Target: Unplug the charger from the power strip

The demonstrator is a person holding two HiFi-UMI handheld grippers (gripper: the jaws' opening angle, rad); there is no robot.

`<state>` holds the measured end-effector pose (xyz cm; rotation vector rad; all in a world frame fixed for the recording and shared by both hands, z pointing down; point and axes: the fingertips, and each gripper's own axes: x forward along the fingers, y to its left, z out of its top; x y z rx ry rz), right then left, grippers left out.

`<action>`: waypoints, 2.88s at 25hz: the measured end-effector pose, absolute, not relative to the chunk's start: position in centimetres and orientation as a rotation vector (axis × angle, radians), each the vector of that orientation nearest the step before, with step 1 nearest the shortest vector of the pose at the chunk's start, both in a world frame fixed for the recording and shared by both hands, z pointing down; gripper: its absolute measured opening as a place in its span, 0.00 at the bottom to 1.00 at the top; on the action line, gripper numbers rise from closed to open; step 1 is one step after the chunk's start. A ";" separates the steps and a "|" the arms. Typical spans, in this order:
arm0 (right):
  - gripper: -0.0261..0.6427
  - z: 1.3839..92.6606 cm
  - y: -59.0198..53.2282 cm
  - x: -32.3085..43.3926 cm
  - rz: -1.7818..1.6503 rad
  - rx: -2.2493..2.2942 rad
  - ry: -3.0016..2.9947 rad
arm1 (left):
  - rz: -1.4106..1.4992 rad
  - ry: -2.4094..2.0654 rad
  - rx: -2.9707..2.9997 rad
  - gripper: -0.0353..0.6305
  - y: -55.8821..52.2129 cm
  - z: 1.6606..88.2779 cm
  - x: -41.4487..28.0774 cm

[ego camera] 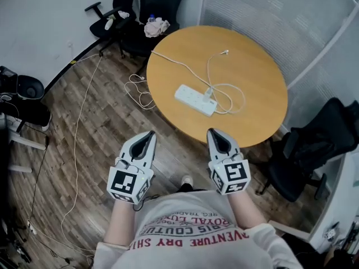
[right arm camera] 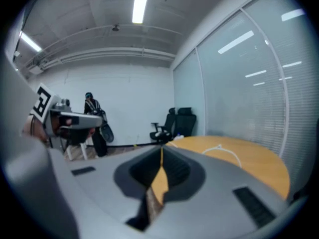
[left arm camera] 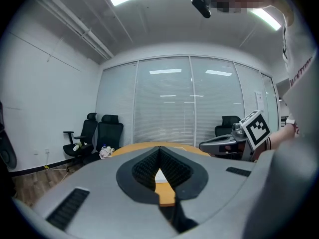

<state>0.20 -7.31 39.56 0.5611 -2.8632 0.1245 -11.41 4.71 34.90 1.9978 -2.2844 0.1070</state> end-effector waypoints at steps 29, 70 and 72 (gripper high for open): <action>0.08 47.0 -27.4 -5.3 0.496 1.329 -2.416 | 0.290 -1.418 2.588 0.10 -27.5 41.2 -20.6; 0.33 63.2 -26.7 -10.1 0.823 1.200 -1.984 | 1.070 -0.669 2.522 0.10 -24.8 64.9 -13.9; 0.33 63.6 -27.2 -10.3 0.824 1.219 -1.961 | 1.069 -0.668 2.523 0.10 -24.7 64.9 -14.0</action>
